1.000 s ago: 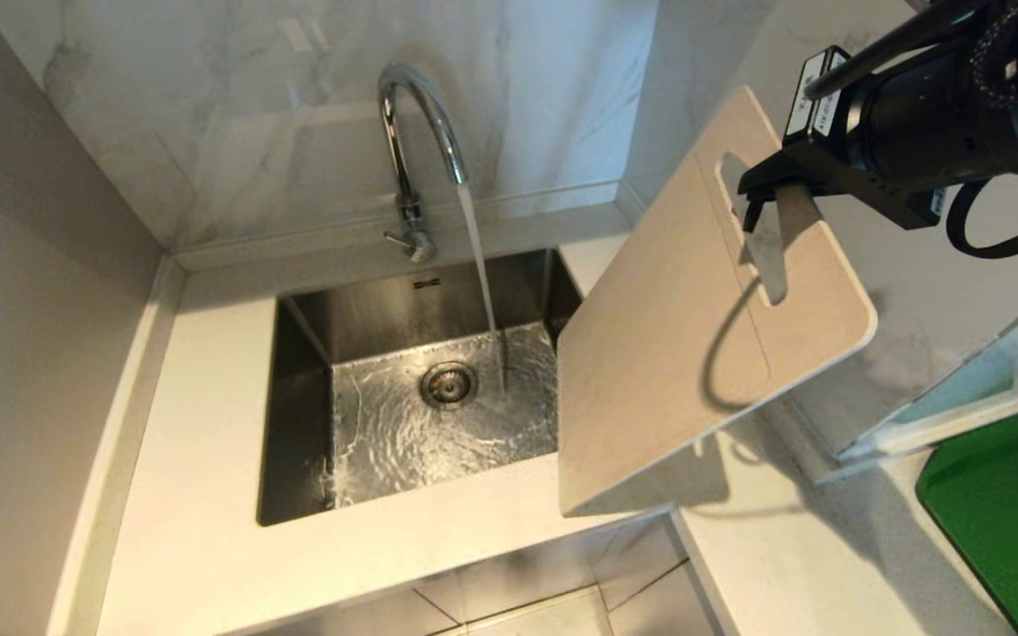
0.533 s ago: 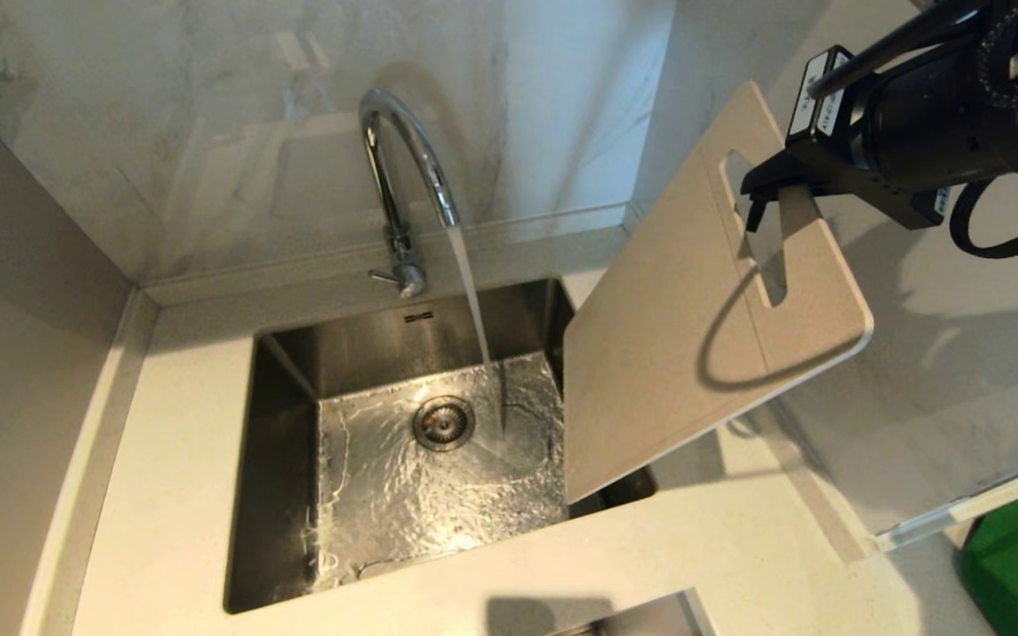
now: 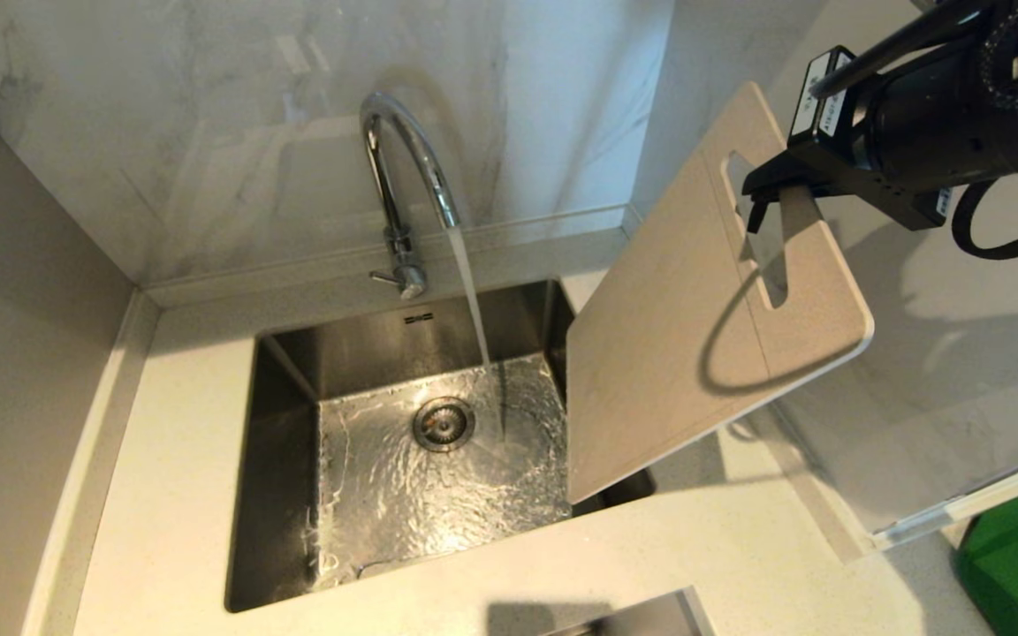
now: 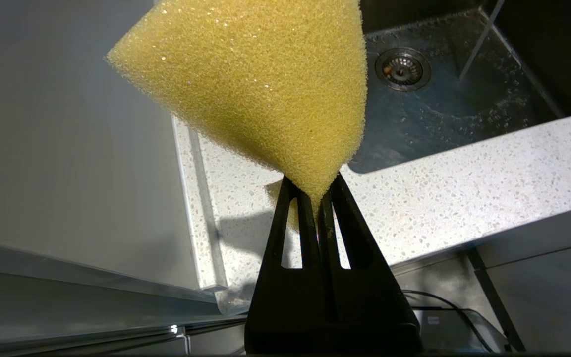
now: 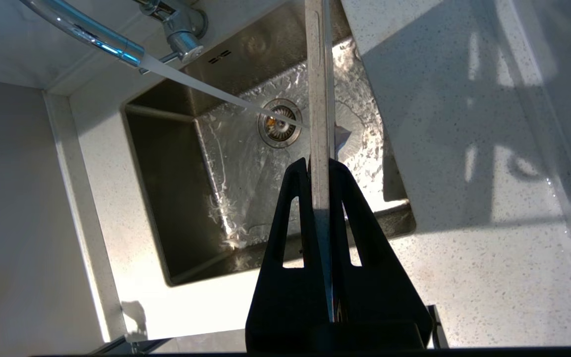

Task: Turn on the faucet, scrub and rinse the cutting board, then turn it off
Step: Scrub the cutting board underwater

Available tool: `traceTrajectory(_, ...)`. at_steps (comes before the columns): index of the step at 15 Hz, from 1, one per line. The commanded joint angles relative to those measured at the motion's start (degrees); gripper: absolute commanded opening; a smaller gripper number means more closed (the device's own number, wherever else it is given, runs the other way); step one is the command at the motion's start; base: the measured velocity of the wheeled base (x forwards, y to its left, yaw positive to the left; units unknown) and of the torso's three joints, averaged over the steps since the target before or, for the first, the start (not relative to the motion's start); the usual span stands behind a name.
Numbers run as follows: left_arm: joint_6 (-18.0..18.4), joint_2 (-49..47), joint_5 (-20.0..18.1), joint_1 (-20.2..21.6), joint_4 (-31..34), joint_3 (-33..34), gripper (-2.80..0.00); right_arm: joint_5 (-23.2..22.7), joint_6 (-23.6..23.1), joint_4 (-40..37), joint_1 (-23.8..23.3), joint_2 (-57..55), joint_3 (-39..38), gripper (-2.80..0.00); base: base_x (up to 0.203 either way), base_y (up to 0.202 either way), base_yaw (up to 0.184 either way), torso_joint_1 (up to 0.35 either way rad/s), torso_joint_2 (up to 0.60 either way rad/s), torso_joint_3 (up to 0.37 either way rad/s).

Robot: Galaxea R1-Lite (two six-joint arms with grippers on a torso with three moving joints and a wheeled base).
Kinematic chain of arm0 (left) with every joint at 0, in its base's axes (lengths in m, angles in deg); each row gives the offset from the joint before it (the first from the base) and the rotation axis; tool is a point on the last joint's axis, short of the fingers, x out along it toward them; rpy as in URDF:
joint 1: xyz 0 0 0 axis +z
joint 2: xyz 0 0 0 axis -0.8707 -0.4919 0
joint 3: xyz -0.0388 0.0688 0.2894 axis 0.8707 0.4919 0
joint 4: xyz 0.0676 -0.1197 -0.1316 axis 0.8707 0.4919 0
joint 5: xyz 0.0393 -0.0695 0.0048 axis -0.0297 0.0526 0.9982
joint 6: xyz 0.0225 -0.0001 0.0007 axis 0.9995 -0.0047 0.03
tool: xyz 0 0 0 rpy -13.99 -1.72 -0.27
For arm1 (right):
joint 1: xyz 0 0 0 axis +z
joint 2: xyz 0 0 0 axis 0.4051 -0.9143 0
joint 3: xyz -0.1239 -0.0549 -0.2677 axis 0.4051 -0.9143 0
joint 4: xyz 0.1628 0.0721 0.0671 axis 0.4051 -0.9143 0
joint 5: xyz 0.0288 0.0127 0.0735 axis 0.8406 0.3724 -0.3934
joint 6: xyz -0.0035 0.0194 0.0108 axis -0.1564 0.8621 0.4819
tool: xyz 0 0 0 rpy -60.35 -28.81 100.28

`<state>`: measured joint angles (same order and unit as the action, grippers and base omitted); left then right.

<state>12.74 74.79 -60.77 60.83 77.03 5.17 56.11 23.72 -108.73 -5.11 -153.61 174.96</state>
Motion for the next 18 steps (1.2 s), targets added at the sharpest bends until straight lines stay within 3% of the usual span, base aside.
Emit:
traceTrajectory(1,0.00,-0.05,0.02,0.06,0.06,-0.01,-2.80,-0.01,0.82,-0.22,0.04,0.19,-0.08,-2.80,0.000,0.000,0.000,0.000,0.00,0.000)
traceTrajectory(4,0.00,-0.05,0.02,-0.03,0.06,-0.01,-2.80,-0.09,1.48,-0.25,0.10,0.12,-0.14,-2.80,0.000,0.000,0.000,0.000,0.00,0.000)
traceTrajectory(9,-0.09,-0.05,-0.07,0.02,0.06,-0.01,-2.80,-0.55,11.43,3.06,0.29,-5.17,-0.08,-2.80,0.000,0.000,0.000,0.000,0.00,0.000)
traceTrajectory(16,0.00,-0.05,0.04,0.06,-0.03,-0.01,-2.80,-3.28,12.23,15.62,0.87,-18.73,1.34,-2.80,0.000,0.000,0.000,0.000,0.00,0.000)
traceTrajectory(18,0.00,-0.05,0.14,0.03,-0.53,0.17,-2.80,-3.49,12.78,23.02,0.83,-23.44,2.48,-2.80,0.000,0.000,0.000,0.000,0.00,0.000)
